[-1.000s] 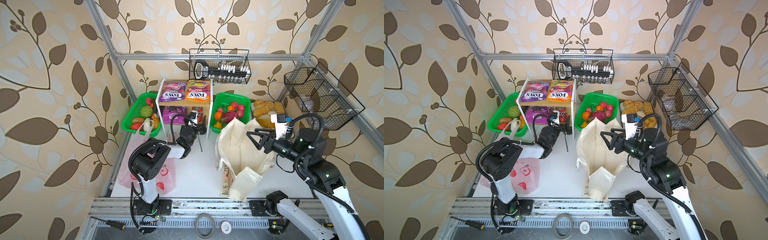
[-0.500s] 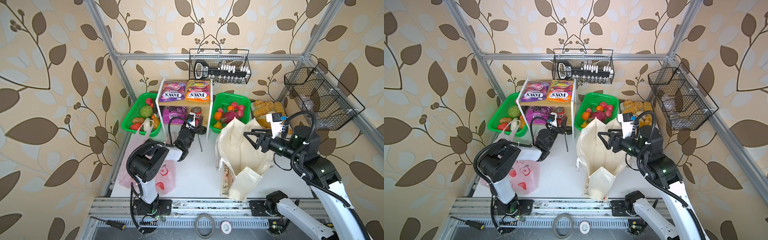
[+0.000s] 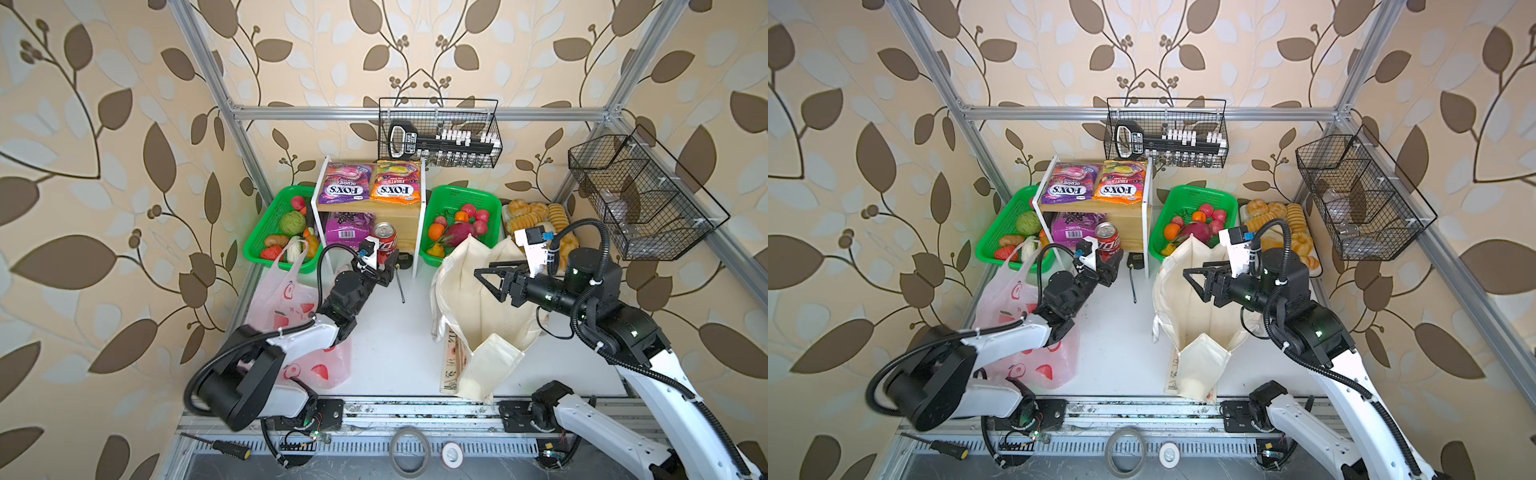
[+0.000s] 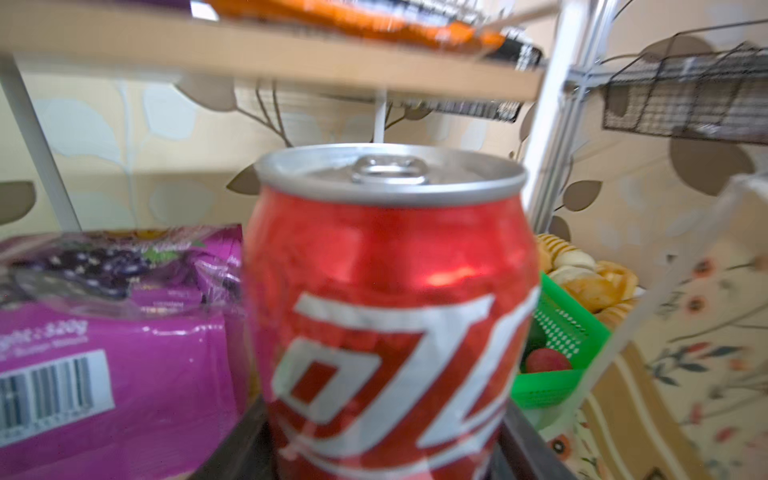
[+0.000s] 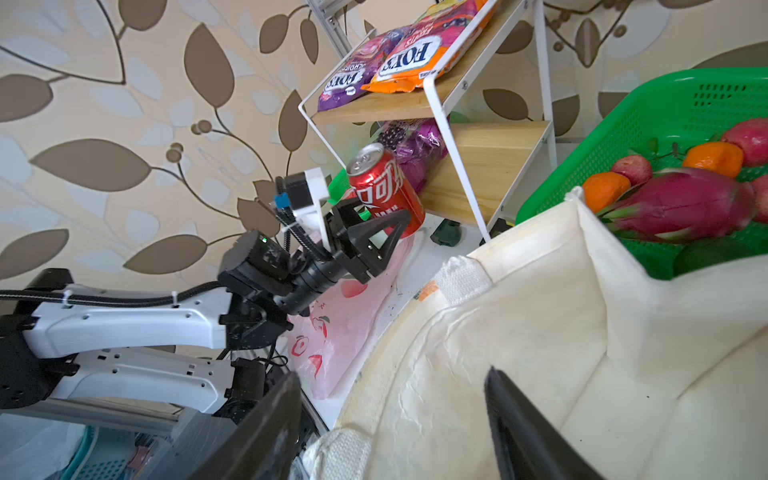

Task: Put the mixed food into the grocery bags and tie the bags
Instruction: 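Close the left gripper on the red cola can and lift it off the shelf, then carry the can toward the right gripper while the right gripper grasps its bottom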

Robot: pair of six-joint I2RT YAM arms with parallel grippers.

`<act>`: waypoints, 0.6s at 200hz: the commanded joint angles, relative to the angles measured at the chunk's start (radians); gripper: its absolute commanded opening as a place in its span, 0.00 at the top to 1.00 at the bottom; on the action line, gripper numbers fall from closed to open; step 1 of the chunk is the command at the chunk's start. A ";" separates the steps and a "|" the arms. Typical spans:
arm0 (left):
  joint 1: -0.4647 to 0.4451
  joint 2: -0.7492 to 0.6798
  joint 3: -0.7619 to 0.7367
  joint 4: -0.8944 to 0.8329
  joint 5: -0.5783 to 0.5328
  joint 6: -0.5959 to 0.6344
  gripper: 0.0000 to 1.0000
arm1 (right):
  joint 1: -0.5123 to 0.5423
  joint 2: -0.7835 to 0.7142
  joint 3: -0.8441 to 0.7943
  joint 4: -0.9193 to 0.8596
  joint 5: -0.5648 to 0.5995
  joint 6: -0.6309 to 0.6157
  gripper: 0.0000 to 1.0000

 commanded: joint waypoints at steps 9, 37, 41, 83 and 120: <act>-0.015 -0.278 0.114 -0.327 0.205 -0.039 0.66 | 0.093 0.054 0.120 -0.090 0.135 -0.093 0.30; -0.035 -0.349 0.243 -0.605 0.399 -0.005 0.67 | 0.197 0.125 0.215 -0.148 0.213 -0.182 0.29; -0.044 -0.346 0.264 -0.640 0.425 0.007 0.67 | 0.213 0.134 0.230 -0.154 0.216 -0.198 0.29; -0.166 -0.271 0.464 -0.922 0.486 0.185 0.67 | 0.359 0.251 0.376 -0.238 0.316 -0.299 0.25; -0.200 -0.266 0.489 -0.941 0.515 0.235 0.67 | 0.374 0.284 0.401 -0.230 0.309 -0.296 0.18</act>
